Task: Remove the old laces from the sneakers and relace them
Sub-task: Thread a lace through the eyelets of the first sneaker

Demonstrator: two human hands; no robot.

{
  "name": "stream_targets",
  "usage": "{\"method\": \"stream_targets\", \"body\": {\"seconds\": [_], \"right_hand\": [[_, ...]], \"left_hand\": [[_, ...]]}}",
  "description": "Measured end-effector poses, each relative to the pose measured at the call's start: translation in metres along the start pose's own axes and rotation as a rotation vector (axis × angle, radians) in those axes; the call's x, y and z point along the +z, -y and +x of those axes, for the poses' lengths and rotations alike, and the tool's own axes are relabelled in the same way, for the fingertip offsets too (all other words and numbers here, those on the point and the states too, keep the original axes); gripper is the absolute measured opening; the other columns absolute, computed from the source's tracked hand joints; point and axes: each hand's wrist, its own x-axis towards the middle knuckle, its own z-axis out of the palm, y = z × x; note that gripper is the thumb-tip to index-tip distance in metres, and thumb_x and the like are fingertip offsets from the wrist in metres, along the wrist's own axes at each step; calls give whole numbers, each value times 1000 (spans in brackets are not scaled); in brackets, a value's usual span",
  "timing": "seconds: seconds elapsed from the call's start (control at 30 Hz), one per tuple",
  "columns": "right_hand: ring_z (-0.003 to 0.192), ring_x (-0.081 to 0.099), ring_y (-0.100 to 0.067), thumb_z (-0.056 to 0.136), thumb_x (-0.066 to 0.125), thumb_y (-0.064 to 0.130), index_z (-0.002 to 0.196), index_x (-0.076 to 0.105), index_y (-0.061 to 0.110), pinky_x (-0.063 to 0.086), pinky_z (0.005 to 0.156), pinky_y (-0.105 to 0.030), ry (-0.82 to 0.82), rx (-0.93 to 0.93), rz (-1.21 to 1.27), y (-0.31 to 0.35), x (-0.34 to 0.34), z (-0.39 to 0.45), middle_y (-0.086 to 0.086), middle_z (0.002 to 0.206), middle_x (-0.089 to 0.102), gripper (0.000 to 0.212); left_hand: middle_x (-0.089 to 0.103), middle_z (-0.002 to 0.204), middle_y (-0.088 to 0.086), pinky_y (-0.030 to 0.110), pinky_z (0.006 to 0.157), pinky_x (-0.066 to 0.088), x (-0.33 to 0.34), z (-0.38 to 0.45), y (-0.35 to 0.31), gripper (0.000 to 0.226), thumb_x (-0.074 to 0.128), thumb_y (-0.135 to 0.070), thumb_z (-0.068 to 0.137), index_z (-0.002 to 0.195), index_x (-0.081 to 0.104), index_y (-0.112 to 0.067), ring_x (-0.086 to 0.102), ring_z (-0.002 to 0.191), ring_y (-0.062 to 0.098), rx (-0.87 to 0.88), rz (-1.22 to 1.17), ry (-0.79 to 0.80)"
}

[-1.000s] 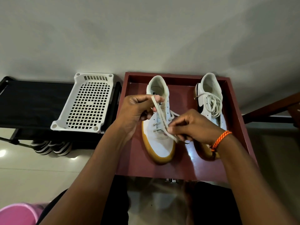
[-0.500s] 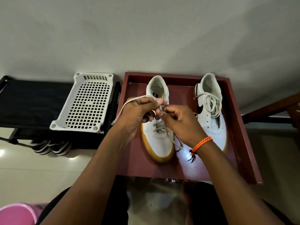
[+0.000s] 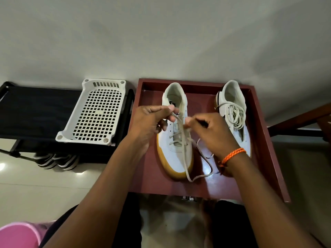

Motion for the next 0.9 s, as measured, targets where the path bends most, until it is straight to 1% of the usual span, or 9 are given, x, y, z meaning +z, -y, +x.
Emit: {"method": "stream_targets", "body": {"seconds": [0.07,0.13,0.2,0.3,0.47,0.6,0.73,0.83,0.9], "right_hand": [[85,67,-14,102,58,41,93,78,23,53,77,-36,-164,-87,41,9,14,5,-3,88,70,29],[95,67,-10,103,59,36,99,78,26,51,83,-27,-221,-93,23,11,26,5,1,99,70,22],[91,67,-9,103,63,30,96,80,19,52,80,-27,-280,-83,2,7,32,6,1,95,71,22],[85,69,-11,100,70,24,94,81,15,54,77,-30,-348,-101,11,8,31,8,2,90,73,15],[71,73,-12,99,72,14,98,80,12,59,68,-27,-367,-119,60,16,26,6,3,81,77,9],[82,74,-4,96,75,15,107,82,15,61,76,-27,-385,-120,-73,16,30,8,7,89,79,13],[74,72,-10,90,74,10,96,84,14,61,72,-37,-359,-151,-246,17,36,7,1,86,79,12],[66,64,-12,86,71,12,82,80,18,56,65,-38,-347,-137,-387,15,38,6,4,75,72,12],[66,61,-11,87,73,15,81,77,21,54,64,-38,-323,-124,-445,13,40,6,6,74,68,10]], "left_hand": [[74,78,9,23,50,28,7,-1,1,21,71,-22,101,98,83,-5,52,54,16,-6,53,47],[76,76,11,24,49,28,15,-3,3,23,71,-17,100,94,81,3,54,52,18,-16,115,88],[76,74,11,20,46,31,21,-5,5,24,70,-12,101,90,78,8,54,50,19,-25,156,141],[76,74,14,14,45,38,25,-8,3,21,68,-4,100,85,79,4,55,49,19,-43,158,186],[76,80,17,11,46,39,19,-11,-4,14,73,-3,97,100,80,8,56,46,8,-44,229,204],[78,82,15,16,51,44,6,-5,-4,17,73,-13,100,99,83,0,57,51,14,-27,276,74],[77,73,2,29,62,53,-5,2,2,27,65,-21,105,88,84,-13,57,49,7,-1,387,-156],[76,69,-6,38,69,60,-7,3,6,30,64,-23,102,79,82,-22,60,51,9,-31,480,-227],[76,69,-11,43,72,65,-6,3,6,28,64,-26,99,77,82,-27,65,55,13,-52,587,-252]]}}
